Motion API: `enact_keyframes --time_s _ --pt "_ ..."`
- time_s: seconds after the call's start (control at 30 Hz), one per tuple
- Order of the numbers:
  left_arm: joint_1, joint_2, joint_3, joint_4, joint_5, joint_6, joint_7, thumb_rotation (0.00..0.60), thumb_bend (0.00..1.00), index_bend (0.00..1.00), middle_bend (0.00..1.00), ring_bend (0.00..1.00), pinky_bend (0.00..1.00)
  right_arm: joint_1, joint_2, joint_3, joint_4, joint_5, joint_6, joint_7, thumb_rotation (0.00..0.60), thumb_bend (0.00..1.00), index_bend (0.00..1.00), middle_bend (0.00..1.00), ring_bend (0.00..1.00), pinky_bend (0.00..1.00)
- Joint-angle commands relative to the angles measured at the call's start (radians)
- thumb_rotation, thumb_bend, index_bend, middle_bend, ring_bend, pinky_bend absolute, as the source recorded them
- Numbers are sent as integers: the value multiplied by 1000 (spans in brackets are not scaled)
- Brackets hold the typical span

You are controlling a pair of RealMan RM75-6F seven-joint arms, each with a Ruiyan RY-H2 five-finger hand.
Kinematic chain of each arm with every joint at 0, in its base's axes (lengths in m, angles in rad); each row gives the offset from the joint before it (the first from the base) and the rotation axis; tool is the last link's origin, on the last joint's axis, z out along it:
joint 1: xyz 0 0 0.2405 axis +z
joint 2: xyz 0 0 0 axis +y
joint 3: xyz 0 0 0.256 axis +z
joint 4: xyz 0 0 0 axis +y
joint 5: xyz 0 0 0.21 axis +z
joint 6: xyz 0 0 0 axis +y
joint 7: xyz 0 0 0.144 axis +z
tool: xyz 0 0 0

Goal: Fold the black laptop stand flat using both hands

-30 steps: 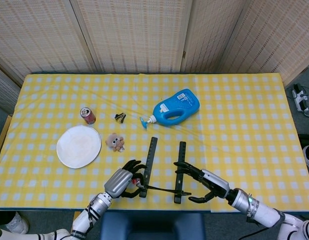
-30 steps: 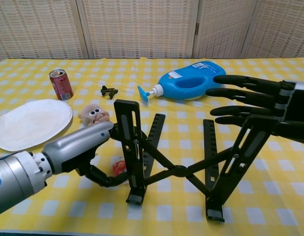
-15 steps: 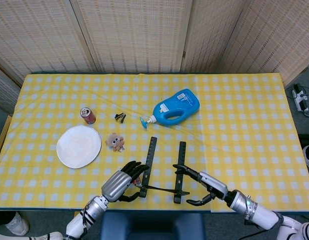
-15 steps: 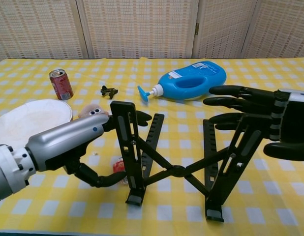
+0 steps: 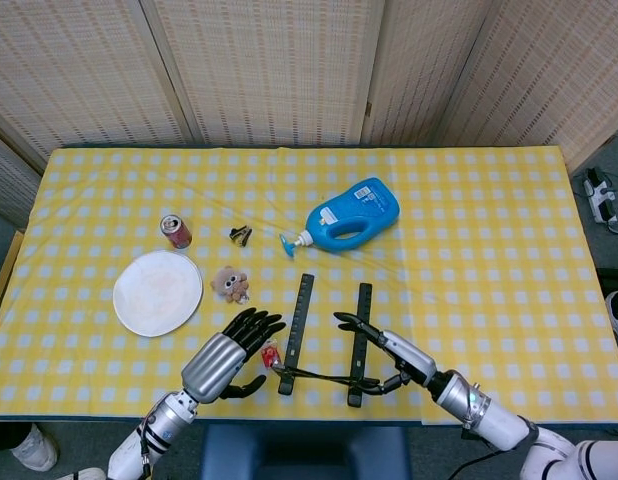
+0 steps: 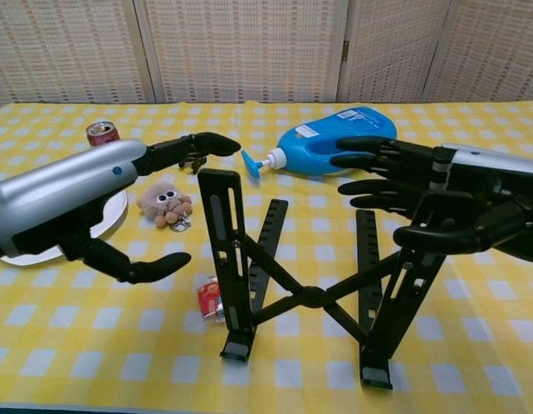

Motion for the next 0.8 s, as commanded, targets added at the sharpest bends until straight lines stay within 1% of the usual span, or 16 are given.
enact_keyframes --time_s 0.03,0.2,0.37,0.5,0.63,0.7,0.8 --pt "2 3 1 -1 4 2 -4 600 394 9 84 0 0 4 -15 28 0 36 -28 -18 600 329 0 0 66 15" --pt "5 4 2 4 7 2 -9 600 394 9 84 0 0 -4 -25 57 16 93 -58 -49 600 329 0 0 63 14" --pt "4 9 -9 6 15 10 -6 600 395 10 78 0 0 -36 -30 107 35 189 -63 -67 600 329 0 0 50 2" --pt "4 20 -27 0 25 29 1 600 394 9 78 0 0 -81 -20 148 43 261 -34 -72 600 329 0 0 26 0" --pt "1 42 -56 -7 25 48 12 600 394 9 78 0 0 -144 -7 193 50 315 43 -124 600 328 0 0 1 0" --pt "-4 48 -74 -1 21 52 15 600 393 11 78 0 0 -168 2 209 44 317 81 -145 600 329 0 0 5 0" --pt "-28 35 -117 57 21 54 2 600 394 44 78 4 0 -193 38 210 22 272 124 -182 600 329 0 0 52 0"
